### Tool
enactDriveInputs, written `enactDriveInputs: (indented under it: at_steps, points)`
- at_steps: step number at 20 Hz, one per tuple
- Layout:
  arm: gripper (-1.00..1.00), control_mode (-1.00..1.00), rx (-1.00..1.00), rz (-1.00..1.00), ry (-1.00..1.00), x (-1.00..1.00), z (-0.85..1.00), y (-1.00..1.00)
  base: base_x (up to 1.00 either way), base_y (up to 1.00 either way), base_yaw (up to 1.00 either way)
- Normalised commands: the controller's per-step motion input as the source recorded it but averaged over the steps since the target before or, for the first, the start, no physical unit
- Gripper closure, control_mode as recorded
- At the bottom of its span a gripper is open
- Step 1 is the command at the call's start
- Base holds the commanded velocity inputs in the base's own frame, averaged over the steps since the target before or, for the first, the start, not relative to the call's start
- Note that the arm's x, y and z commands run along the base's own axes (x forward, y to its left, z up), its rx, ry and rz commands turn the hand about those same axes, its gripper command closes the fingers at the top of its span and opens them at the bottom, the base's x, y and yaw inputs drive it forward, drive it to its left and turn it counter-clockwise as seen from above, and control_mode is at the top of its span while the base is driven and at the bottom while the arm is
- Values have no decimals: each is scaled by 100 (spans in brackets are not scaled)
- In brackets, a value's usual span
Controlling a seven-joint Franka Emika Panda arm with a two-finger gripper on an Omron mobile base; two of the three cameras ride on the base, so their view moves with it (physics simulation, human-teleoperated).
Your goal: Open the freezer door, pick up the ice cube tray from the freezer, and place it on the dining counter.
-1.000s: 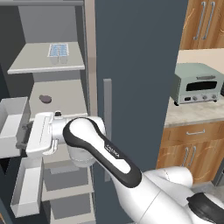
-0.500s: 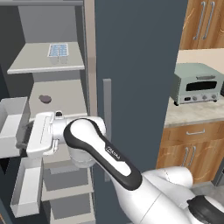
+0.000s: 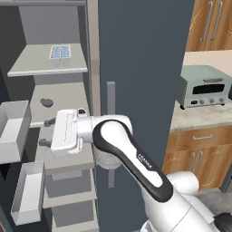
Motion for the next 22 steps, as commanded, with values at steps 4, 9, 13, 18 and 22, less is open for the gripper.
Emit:
enactDriveInputs:
  at_steps: [4, 9, 13, 18, 22]
  points:
    - [-100, -100, -2, -6, 0, -13, 23, -52, 0, 0, 0]
    - [-100, -100, -3, -9, 0, -30, 6, -52, 0, 0, 0]
    - [-100, -100, -3, -11, 0, -17, 0, -27, 0, 0, 0]
    - [-100, -100, -2, -19, 1, 0, 7, -9, 0, 0, 0]
    - [-100, -100, -1, -23, 3, 0, 17, -7, 0, 0, 0]
